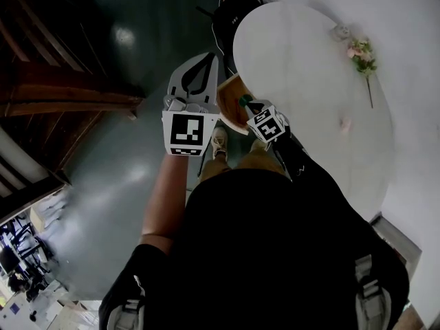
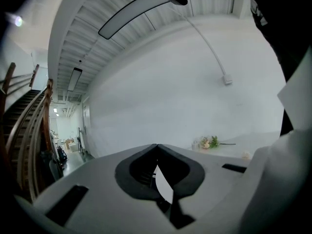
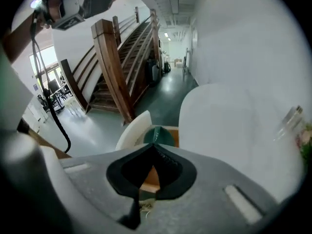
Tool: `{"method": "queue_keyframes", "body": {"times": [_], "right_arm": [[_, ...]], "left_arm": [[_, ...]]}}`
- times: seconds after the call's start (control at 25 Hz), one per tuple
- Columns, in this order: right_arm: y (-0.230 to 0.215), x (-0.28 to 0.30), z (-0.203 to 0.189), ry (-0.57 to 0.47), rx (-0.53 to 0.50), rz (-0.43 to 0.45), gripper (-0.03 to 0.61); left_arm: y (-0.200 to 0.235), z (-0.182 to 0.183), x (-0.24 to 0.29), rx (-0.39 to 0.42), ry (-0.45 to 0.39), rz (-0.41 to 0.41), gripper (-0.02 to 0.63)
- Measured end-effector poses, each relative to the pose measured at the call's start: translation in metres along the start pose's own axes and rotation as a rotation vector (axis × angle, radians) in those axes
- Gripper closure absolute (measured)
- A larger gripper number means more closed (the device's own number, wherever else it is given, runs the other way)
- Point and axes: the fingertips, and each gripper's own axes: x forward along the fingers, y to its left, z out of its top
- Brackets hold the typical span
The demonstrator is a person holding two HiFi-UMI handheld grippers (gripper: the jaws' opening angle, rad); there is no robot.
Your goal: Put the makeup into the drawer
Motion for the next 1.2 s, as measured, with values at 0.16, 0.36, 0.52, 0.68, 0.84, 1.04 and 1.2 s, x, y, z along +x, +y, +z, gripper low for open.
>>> {"method": "queue_keyframes", "body": {"times": [0.16,0.36,0.52,0.68,0.84,1.04,1.2], "right_arm": [[0.002,0.019,-0.036,0.119,0.064,0.017,0.574],[0.002,0.025,-0.047,0.134,0.116,0.018,0.564],[0.007,0.026,-0.045,0.128,0.125,0.032,0.514],[0.009,0.027,-0.043,0.121,0.11,0.042,0.511],[0.007,0.024,-0.042,0.114,0.112,0.037,0.511],[-0.002,0.003,0.008,-0.049,0.09,0.011,0.511],[-0.027,-0.039,0.085,-0.264,0.067,-0.074,0.511]], "left_arm": [[0.002,-0.005,0.001,-0.001,0.011,-0.002,0.604],[0.005,-0.007,0.003,-0.012,0.014,0.009,0.604],[0.006,-0.009,0.005,-0.013,0.018,0.005,0.604],[0.008,-0.009,0.006,-0.015,0.02,0.001,0.604],[0.008,-0.009,0.01,-0.016,0.016,-0.003,0.604],[0.009,-0.009,0.014,-0.029,0.008,-0.01,0.604],[0.017,0.002,0.018,-0.049,-0.018,0.004,0.604]]}}
